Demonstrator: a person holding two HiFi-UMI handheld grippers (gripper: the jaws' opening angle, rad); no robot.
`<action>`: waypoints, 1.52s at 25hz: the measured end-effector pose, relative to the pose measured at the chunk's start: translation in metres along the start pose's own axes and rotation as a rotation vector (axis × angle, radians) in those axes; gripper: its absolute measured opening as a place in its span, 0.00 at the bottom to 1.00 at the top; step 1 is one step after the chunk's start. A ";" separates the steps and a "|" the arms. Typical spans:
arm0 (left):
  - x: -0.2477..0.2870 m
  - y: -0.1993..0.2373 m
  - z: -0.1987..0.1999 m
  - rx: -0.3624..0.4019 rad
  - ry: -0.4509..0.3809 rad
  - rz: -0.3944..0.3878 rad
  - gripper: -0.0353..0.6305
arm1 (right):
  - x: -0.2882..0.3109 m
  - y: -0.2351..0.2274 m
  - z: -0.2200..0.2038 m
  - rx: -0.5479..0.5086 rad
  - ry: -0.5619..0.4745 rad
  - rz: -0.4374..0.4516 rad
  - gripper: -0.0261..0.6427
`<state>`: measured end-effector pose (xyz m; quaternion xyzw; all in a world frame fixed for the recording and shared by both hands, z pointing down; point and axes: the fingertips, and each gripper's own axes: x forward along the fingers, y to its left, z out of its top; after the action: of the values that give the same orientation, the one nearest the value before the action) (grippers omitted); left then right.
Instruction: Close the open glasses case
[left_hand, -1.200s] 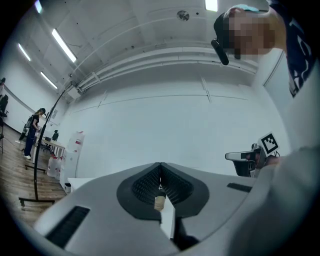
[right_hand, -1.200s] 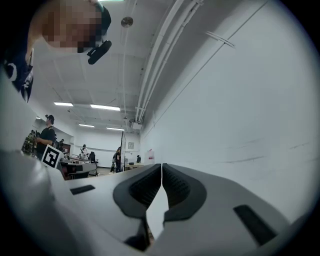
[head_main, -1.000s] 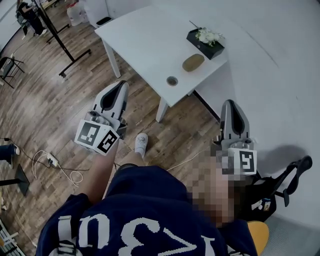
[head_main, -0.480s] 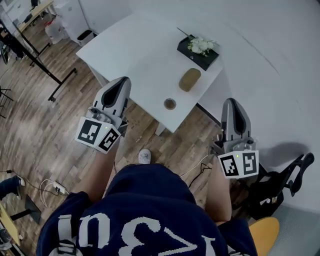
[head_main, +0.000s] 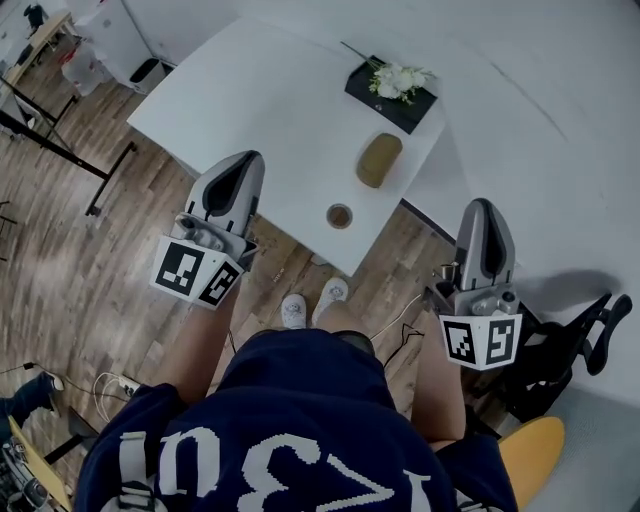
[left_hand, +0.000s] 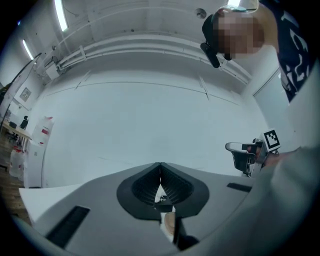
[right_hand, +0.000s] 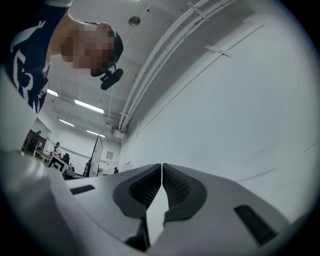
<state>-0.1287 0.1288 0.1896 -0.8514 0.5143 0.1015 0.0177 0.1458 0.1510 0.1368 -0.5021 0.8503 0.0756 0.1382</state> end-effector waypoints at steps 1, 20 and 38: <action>0.006 0.001 -0.003 -0.006 0.003 -0.002 0.07 | 0.004 -0.003 -0.002 0.001 0.001 0.006 0.08; 0.133 0.027 -0.029 -0.003 0.037 0.053 0.07 | 0.132 -0.100 -0.069 0.168 0.099 0.108 0.08; 0.207 0.063 -0.083 -0.039 0.132 -0.107 0.07 | 0.155 -0.106 -0.168 0.233 0.386 -0.010 0.12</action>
<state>-0.0777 -0.0925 0.2357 -0.8827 0.4661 0.0539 -0.0274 0.1413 -0.0745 0.2489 -0.4923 0.8614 -0.1213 0.0304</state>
